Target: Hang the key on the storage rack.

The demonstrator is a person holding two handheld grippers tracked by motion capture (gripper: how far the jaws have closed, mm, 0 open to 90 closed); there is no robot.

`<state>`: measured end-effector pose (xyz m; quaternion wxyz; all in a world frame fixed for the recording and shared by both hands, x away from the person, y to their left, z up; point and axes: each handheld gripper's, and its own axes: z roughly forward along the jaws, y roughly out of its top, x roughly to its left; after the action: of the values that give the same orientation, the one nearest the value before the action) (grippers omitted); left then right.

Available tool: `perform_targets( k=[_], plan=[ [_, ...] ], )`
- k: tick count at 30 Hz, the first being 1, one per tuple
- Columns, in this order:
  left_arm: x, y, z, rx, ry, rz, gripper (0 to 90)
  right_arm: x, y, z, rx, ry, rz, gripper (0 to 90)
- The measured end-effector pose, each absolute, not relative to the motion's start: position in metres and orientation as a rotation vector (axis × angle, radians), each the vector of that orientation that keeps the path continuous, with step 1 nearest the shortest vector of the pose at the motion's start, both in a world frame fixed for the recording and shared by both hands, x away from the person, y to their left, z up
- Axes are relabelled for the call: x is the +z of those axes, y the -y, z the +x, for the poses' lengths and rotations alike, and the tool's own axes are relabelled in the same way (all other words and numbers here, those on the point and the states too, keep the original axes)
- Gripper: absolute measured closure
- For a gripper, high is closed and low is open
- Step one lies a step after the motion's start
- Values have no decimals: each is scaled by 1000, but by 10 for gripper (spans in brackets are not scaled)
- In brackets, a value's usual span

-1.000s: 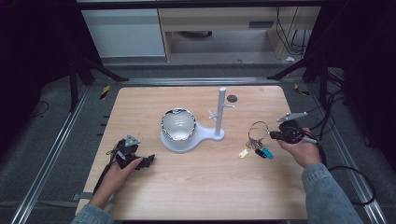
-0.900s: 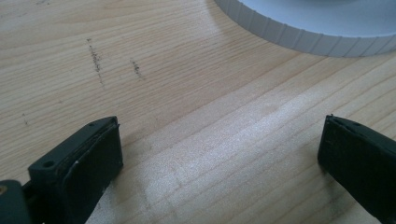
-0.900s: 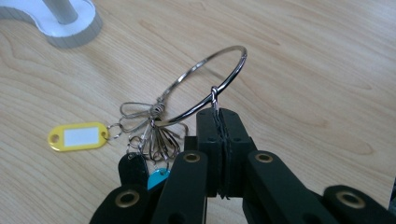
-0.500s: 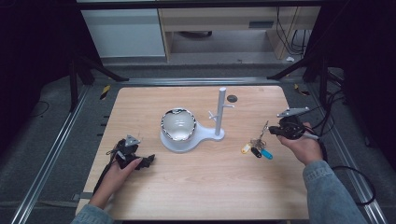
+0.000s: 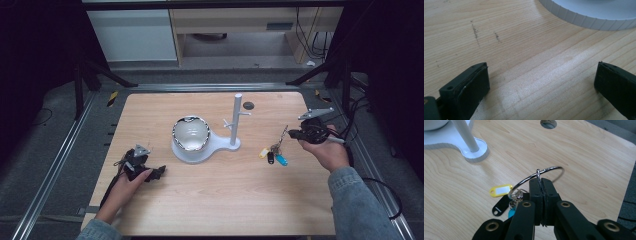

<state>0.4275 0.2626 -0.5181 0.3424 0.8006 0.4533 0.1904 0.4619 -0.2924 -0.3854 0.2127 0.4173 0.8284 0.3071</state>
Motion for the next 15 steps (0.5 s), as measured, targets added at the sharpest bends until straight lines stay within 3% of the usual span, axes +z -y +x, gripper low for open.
perform_targets(
  k=[15],
  plan=[
    [-518,-263,428,495,-1179,2081,0,-360,292,463,860,-2289,1126,888]
  ],
)
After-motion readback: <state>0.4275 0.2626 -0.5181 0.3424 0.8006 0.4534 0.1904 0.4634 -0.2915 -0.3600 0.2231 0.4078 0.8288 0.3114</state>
